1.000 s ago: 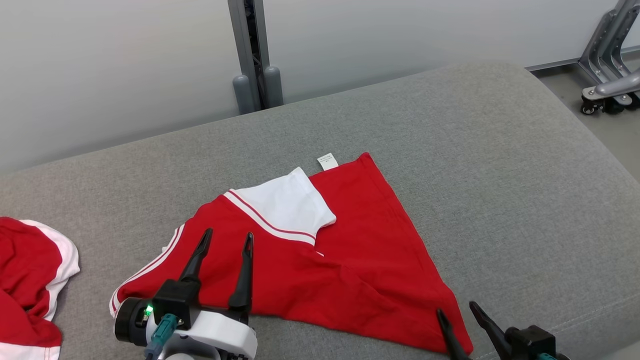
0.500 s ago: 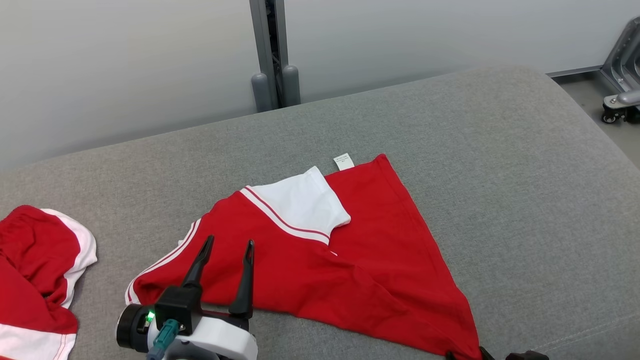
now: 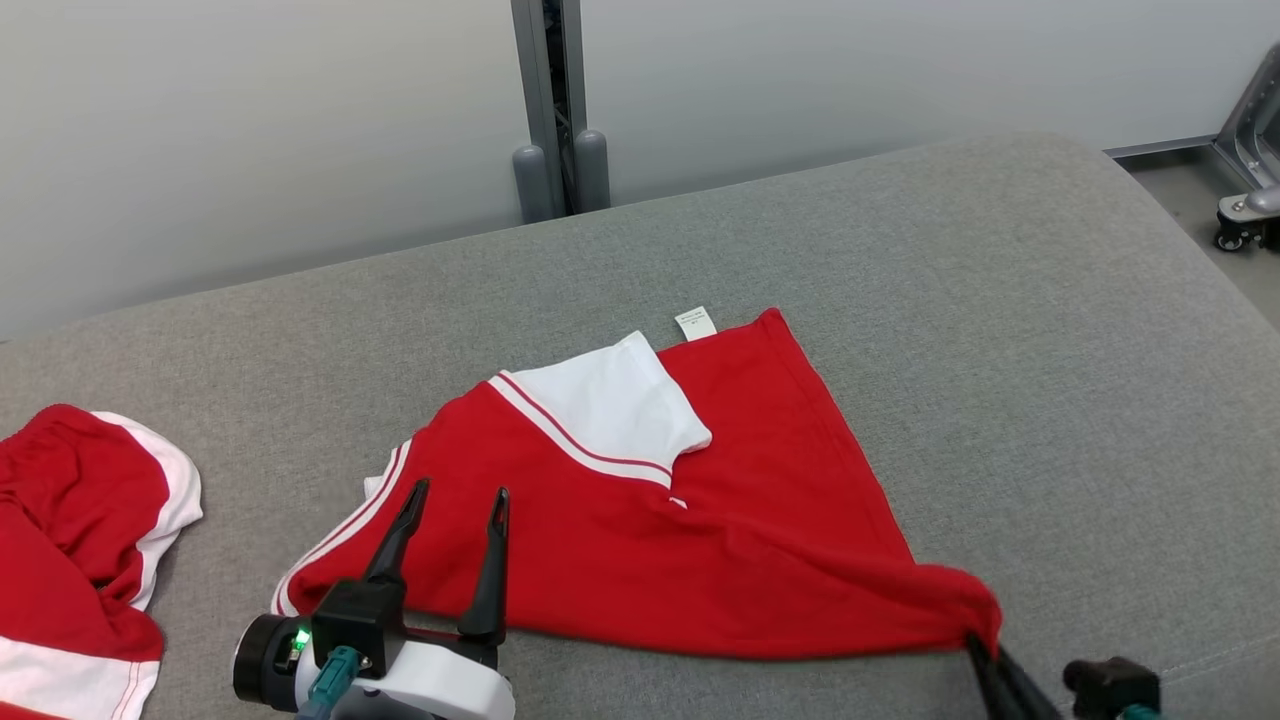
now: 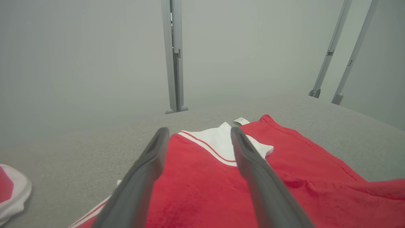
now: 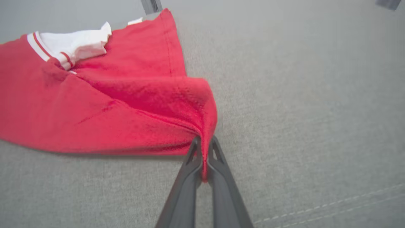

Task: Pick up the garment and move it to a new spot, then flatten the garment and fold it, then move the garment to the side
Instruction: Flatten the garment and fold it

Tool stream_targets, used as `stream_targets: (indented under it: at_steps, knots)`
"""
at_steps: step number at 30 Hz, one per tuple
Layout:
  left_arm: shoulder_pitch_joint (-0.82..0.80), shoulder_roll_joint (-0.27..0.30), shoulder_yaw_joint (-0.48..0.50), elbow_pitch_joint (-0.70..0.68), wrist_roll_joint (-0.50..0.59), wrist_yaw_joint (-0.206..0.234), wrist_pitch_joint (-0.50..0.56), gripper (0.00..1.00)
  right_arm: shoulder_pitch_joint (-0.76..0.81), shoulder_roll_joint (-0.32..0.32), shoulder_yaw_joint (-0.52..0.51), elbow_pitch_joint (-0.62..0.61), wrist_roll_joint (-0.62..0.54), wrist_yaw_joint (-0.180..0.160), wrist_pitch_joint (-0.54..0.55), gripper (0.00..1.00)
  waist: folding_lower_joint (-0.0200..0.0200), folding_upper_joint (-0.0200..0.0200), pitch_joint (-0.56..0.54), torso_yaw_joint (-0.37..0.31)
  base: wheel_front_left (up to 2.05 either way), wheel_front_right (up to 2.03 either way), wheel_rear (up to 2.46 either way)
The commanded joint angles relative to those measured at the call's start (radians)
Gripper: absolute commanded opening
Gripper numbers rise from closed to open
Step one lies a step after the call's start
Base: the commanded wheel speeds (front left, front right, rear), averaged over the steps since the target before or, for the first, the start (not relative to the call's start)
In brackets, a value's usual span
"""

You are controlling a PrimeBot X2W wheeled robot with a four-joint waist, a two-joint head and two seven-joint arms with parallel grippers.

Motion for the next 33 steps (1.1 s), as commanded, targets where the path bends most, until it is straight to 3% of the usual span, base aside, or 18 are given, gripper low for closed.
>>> stream_targets:
  at_steps: [1,6,10,25,32,33]
  knots:
    - [0.006,0.004,0.007,-0.002,0.008,-0.004,-0.004,1.0,0.008,-0.005,-0.024,-0.037,-0.017,-0.001,-0.001,0.0,0.0,-0.0001,0.0,0.0,0.0,0.0,0.0]
    - [0.024,0.0,0.033,-0.017,0.011,0.012,-0.004,1.0,0.026,0.009,-0.081,-0.208,-0.052,-0.001,-0.001,0.0,0.0,-0.0001,0.003,0.001,0.0,0.0,0.0]
    - [0.047,-0.007,0.055,-0.033,0.014,0.028,-0.004,1.0,-0.02,0.013,-0.107,-0.23,-0.064,0.0,-0.001,0.0,0.0,-0.0001,0.002,0.025,0.0,0.0,0.0]
    - [0.145,-0.042,0.075,-0.063,0.007,0.036,-0.004,1.0,-0.27,0.0,-0.288,0.079,-0.121,0.0,-0.001,0.0,0.0,-0.0001,-0.019,0.217,0.0,0.0,0.0]
    - [0.14,-0.048,0.066,-0.062,0.016,0.023,-0.004,1.0,-0.41,-0.027,-0.362,0.283,-0.189,0.0,-0.001,0.01,0.0,-0.0001,-0.001,0.268,0.0,0.0,0.0]
    - [0.13,-0.049,0.063,-0.059,0.019,0.02,-0.004,1.0,-0.463,-0.033,-0.391,0.352,-0.212,0.0,0.002,0.47,0.0,-0.0001,0.007,0.275,0.0,0.0,0.0]
